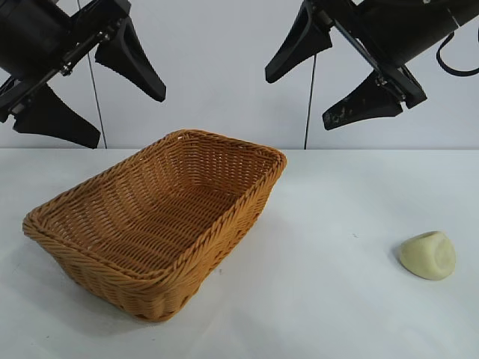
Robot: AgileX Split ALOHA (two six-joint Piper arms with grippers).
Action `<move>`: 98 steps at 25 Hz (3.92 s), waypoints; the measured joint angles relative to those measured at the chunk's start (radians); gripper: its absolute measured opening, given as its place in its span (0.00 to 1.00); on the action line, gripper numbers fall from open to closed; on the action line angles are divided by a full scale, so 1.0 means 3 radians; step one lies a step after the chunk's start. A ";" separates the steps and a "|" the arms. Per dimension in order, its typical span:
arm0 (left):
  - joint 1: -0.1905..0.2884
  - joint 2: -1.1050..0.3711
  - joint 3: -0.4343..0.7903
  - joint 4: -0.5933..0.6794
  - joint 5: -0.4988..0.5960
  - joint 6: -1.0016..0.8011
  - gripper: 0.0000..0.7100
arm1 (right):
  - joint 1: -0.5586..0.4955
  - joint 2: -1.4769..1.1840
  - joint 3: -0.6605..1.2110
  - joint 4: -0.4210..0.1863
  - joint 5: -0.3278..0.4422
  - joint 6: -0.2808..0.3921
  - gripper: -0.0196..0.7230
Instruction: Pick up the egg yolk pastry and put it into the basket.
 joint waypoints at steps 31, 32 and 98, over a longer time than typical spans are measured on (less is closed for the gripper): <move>0.0186 -0.0431 0.0083 0.0977 0.0208 -0.1489 0.98 | 0.0000 0.0000 0.0000 -0.0003 -0.0057 -0.0003 0.87; 0.0123 -0.0497 0.0117 0.1113 0.0224 -0.1721 0.98 | 0.0000 0.0000 0.0000 -0.0003 -0.0061 -0.0003 0.87; -0.0087 0.0735 0.0342 0.1219 -0.0200 -0.3600 0.19 | 0.0000 0.0003 0.0000 -0.0067 -0.0071 -0.0003 0.87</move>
